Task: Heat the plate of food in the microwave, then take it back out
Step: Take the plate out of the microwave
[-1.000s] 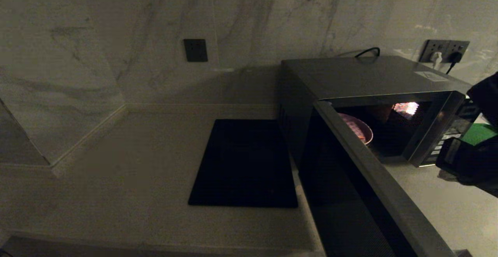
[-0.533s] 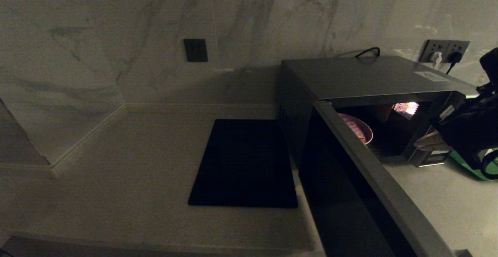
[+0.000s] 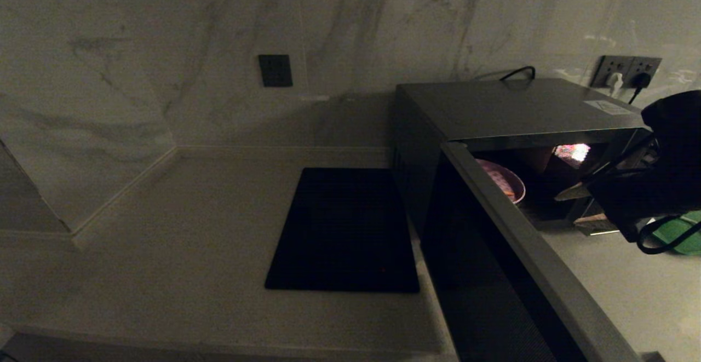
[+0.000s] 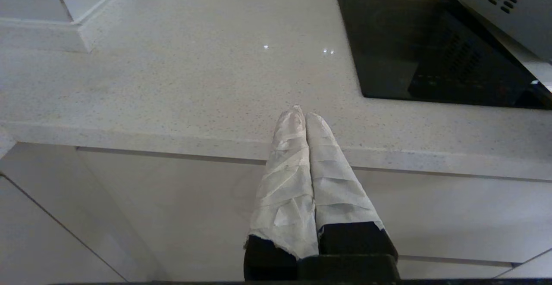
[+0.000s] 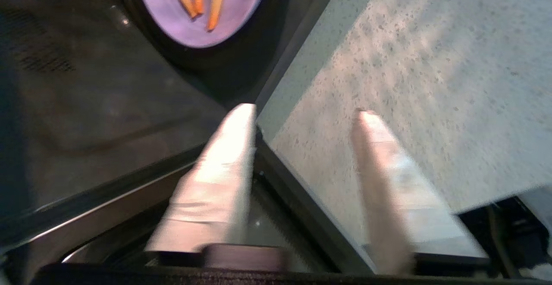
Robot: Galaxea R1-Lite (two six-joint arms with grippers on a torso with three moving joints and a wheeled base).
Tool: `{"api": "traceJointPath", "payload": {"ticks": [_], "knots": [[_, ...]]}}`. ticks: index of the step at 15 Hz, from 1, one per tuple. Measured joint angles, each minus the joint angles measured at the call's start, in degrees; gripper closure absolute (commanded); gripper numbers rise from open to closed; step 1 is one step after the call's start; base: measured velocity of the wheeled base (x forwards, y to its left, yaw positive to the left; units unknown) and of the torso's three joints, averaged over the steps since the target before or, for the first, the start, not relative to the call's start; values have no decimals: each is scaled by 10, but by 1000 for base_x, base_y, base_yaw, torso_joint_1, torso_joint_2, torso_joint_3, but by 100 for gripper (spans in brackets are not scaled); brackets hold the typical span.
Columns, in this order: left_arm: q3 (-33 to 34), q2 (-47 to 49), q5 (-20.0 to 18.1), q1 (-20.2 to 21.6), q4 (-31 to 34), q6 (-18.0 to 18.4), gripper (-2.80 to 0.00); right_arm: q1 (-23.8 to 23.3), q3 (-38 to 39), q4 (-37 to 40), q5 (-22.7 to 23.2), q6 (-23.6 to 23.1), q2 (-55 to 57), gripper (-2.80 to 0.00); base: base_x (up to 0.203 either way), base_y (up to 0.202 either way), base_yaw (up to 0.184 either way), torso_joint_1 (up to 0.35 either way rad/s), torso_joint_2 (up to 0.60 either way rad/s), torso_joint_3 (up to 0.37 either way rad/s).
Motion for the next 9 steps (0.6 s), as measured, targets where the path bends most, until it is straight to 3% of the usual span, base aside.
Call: {"api": "traceJointPath", "payload": {"ticks": [3, 9], "knots": [[0, 0, 0, 0, 0, 0, 0, 0, 44, -83, 1, 21, 8, -280, 0, 0, 0, 0, 0, 0], [0, 0, 0, 0, 0, 0, 0, 0, 31, -96, -10, 60, 53, -280, 0, 0, 0, 0, 0, 0]]}}
